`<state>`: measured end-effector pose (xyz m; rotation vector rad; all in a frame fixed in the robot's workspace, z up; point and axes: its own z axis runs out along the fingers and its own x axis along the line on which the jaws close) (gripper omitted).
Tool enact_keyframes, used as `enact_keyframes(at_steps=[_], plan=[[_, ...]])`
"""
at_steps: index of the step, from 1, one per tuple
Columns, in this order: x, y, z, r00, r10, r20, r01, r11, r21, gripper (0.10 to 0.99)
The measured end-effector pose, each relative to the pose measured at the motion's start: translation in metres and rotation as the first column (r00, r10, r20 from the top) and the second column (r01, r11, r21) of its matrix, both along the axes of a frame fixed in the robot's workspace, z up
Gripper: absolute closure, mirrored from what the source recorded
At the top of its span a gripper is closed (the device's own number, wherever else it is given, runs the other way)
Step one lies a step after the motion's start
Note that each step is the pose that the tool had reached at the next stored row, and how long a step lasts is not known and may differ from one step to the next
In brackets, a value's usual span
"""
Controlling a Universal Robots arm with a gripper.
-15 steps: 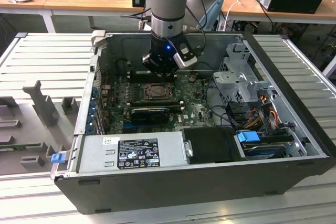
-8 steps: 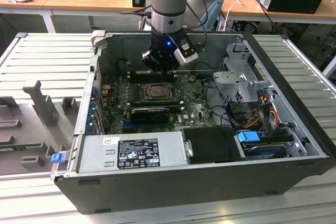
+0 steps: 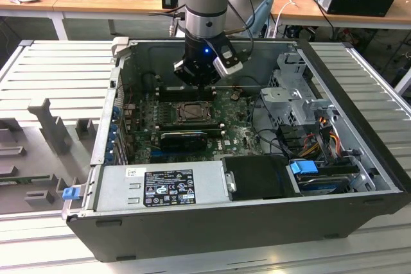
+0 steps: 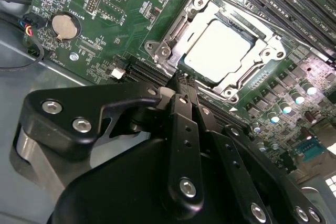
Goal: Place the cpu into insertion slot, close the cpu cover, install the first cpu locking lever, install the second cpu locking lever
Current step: 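Install the second cpu locking lever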
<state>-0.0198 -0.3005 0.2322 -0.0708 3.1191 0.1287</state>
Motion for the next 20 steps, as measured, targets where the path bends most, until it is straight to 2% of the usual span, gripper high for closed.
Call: enact_keyframes(at_steps=[5, 10, 14, 20], plan=[[0.0001, -0.0017, 0.0002, 1.0000, 0.000, 0.0000, 0.000, 1.0000, 0.000, 0.980], [0.0000, -0.0079, 0.0002, 1.0000, -0.001, 0.0000, 0.001, 1.0000, 0.000, 0.980], [0.0000, -0.0155, 0.0002, 1.0000, -0.001, 0.0000, 0.001, 1.0000, 0.000, 0.980], [0.0000, -0.0214, 0.0002, 1.0000, -0.002, 0.0001, 0.002, 1.0000, 0.000, 0.980]])
